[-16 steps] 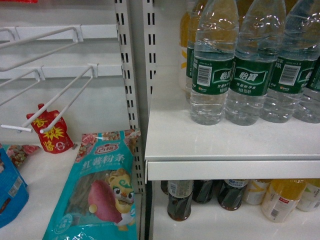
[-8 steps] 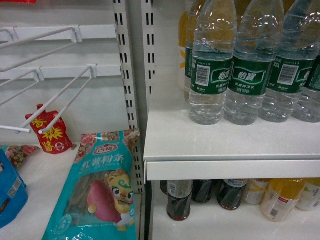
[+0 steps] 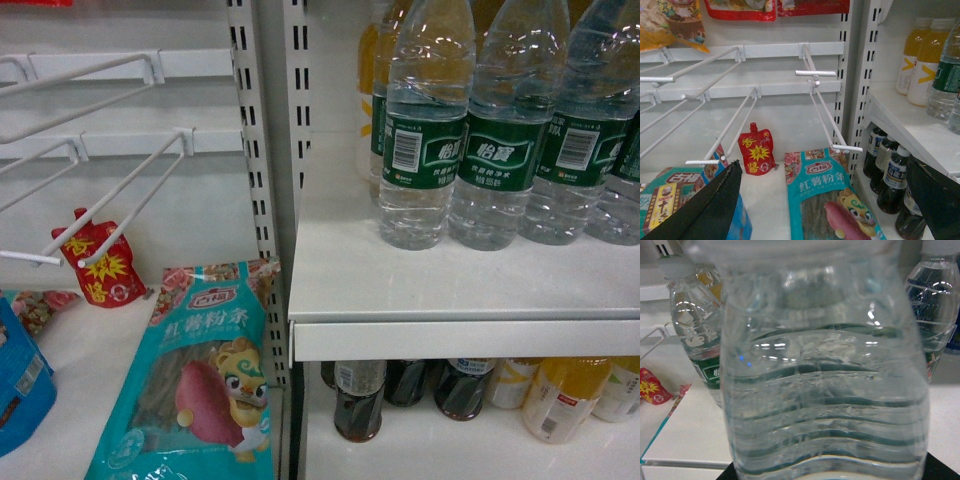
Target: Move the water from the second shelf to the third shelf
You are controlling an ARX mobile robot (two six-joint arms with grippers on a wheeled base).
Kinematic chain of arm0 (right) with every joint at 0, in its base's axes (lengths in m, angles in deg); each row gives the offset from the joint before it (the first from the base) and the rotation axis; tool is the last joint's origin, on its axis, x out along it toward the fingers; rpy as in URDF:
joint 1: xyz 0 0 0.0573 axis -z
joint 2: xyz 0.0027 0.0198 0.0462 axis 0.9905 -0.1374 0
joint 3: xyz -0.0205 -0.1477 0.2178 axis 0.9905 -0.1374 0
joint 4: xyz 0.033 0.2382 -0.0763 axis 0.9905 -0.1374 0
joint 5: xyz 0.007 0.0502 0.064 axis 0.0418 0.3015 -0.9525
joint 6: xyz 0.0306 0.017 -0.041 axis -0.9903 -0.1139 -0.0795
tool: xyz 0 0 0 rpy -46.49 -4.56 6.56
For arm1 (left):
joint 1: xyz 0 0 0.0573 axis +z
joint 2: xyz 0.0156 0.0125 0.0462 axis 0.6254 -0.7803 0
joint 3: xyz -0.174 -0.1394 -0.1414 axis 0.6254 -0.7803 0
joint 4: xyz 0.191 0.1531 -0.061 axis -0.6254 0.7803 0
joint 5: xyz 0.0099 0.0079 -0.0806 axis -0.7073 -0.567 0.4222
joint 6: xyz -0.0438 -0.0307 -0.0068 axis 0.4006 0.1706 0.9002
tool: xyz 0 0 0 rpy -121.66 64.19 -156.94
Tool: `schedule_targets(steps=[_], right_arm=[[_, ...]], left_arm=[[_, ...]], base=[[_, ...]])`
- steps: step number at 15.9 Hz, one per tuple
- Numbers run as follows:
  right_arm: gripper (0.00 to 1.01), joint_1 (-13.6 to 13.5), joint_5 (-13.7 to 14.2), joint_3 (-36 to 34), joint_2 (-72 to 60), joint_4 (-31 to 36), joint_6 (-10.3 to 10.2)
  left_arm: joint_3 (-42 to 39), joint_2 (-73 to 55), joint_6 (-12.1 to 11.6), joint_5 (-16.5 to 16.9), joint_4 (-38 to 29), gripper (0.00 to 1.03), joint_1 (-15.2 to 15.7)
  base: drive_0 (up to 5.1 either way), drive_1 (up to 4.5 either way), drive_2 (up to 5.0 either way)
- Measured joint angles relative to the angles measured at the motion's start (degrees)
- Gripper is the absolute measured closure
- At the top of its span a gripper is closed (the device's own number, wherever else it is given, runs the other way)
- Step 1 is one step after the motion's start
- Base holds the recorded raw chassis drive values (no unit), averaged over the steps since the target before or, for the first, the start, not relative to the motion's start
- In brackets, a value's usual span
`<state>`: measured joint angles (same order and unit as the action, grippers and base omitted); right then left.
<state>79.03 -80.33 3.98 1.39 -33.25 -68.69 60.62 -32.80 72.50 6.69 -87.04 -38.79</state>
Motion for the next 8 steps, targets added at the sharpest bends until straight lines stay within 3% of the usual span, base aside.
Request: schedule_targets(steps=[3,8], right_arm=[[0.58,-0.37,1.44,0.87,-7.85,4.81,-0.04],[0.58,-2.29,3.28,3.89,-17.75,9.62,-1.79]], left_arm=[[0.00,0.00,0.00,0.00,0.00,0.05,0.00],[0.00,0.00,0.00,0.02,0.00,0.05,0.02]], base=[[0.0,0.00,0.0],[0.0,0.00,0.0]])
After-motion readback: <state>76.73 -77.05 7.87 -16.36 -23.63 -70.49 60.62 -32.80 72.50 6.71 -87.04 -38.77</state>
